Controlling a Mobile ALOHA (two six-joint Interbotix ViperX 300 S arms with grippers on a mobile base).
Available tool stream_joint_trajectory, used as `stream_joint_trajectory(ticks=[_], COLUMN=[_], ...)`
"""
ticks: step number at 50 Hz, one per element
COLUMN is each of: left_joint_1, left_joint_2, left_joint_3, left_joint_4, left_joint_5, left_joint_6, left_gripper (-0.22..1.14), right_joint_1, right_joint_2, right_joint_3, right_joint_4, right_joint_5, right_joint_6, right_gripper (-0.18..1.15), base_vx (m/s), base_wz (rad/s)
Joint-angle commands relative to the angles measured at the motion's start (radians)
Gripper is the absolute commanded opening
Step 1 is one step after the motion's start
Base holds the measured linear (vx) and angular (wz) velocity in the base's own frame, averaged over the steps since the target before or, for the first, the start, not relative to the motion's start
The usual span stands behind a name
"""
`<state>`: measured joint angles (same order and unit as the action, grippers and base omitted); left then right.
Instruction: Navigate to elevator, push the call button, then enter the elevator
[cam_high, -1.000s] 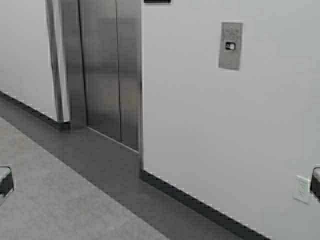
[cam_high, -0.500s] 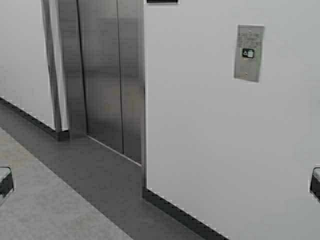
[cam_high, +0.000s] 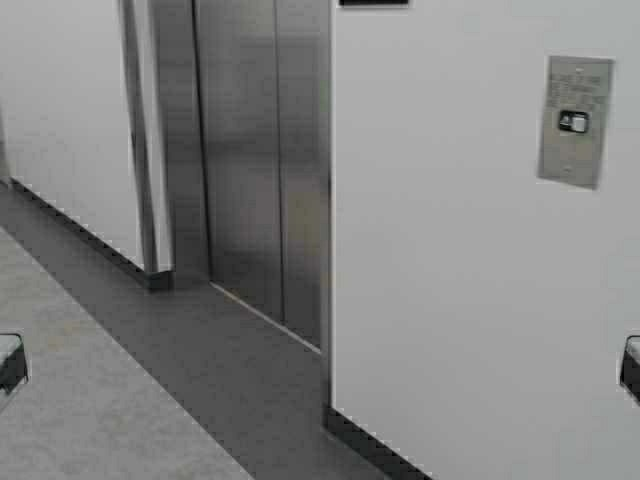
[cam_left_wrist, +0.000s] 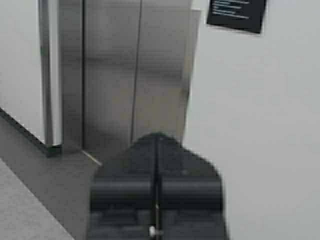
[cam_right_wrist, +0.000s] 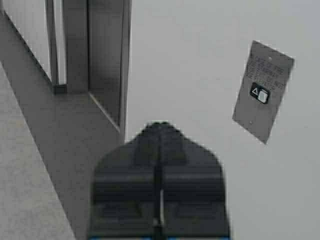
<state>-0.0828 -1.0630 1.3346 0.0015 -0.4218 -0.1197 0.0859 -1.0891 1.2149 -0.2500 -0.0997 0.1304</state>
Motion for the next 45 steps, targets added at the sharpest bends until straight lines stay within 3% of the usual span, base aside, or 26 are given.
stream_joint_trajectory(ticks=[1, 16, 27, 35, 45], left_joint_1=[0.0, -0.002, -0.023, -0.023, -0.023], left_joint_2=[0.005, -0.009, -0.097, -0.12, -0.124], left_joint_3=[-0.018, -0.021, -0.025, -0.052, -0.064], left_joint_4=[0.0, -0.002, -0.002, -0.008, -0.054], left_joint_5=[-0.002, 0.0, 0.074, 0.216, 0.235], left_joint_6=[0.006, -0.005, -0.005, -0.008, -0.008], left_gripper=[0.02, 0.02, 0.02, 0.02, 0.02], right_joint_1=[0.002, 0.002, 0.009, 0.066, 0.13], right_joint_2=[0.018, 0.048, 0.077, 0.133, 0.264], right_joint_3=[-0.051, -0.095, -0.213, -0.307, -0.348], right_joint_4=[-0.063, -0.087, -0.156, -0.261, -0.314], right_joint_5=[0.052, 0.137, 0.394, 0.577, 0.742], right_joint_6=[0.003, 0.002, -0.012, -0.077, -0.14], right_gripper=[0.05, 0.06, 0.06, 0.06, 0.06], base_vx=[0.32, 0.3, 0.28, 0.27, 0.25], base_wz=[0.16, 0.1, 0.03, -0.03, -0.05])
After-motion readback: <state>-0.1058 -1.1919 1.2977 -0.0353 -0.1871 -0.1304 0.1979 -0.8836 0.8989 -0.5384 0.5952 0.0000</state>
